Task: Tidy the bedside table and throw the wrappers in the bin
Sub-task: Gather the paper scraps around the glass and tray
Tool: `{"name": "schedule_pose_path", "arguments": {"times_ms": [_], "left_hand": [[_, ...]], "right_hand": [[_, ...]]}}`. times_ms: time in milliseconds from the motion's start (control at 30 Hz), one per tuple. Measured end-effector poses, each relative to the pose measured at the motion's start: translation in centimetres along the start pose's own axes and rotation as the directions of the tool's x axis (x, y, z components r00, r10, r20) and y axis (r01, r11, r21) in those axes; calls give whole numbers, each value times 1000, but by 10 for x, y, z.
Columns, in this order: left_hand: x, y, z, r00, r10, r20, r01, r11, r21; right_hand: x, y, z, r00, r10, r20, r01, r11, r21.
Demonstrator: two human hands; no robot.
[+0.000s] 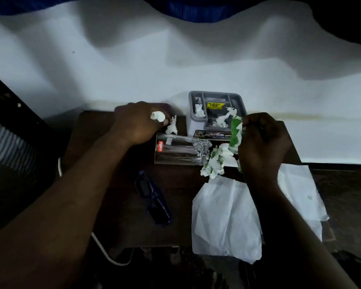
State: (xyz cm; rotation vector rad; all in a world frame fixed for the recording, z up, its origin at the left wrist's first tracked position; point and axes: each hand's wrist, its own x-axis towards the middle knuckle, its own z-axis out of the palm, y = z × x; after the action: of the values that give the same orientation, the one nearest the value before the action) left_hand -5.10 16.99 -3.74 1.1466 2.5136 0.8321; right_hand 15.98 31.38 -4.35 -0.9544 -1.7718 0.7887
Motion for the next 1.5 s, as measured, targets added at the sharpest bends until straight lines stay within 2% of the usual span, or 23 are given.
{"name": "schedule_pose_path", "arguments": {"times_ms": [67, 200, 300, 433, 633, 700, 767, 867, 1067, 1167, 1300, 1400, 1500], "left_hand": [[4, 4, -2, 997, 33, 76, -40, 994, 101], [10, 6, 2, 967, 122, 226, -120, 993, -22], [15, 3, 4, 960, 75, 271, -63, 997, -50], [17, 3, 8, 959, 21, 283, -13, 1000, -28], [15, -4, 9, 983, -34, 183, 46, 997, -62], [16, -7, 10, 992, -57, 112, 80, 973, -216], [15, -6, 7, 996, -81, 38, 89, 905, -415], [14, 2, -2, 997, -73, -28, 46, 839, -543], [8, 28, -18, 991, -133, 1, 98, 728, -679], [-4, 42, -25, 988, -151, 10, 119, 729, -674], [-19, 61, -24, 973, -231, -15, 147, 667, -730], [-36, 70, -17, 980, -198, 32, 175, 763, -622], [-54, 79, -9, 990, -131, 58, 143, 865, -481]], "right_hand": [[0, 5, -1, 998, 58, 5, -58, 996, 72], [0, 3, -3, 997, 69, 28, -72, 988, 134], [1, -1, -1, 1000, 20, 18, -21, 1000, 7], [1, -3, 0, 1000, 18, -17, -19, 997, -79], [2, 1, -1, 999, 35, -17, -36, 997, -71], [3, 1, -2, 1000, 27, -9, -28, 997, -73], [4, 0, -3, 999, 34, 13, -33, 997, -69], [4, -5, -6, 998, 42, 38, -38, 996, -78], [2, -13, -14, 992, 79, 98, -70, 994, -86], [1, -17, -20, 991, 98, 96, -93, 994, -52], [0, -21, -29, 977, 153, 151, -152, 988, -17], [-1, -21, -32, 958, 140, 252, -114, 987, -117], [-2, -23, -32, 911, 206, 357, -142, 970, -198]]}}
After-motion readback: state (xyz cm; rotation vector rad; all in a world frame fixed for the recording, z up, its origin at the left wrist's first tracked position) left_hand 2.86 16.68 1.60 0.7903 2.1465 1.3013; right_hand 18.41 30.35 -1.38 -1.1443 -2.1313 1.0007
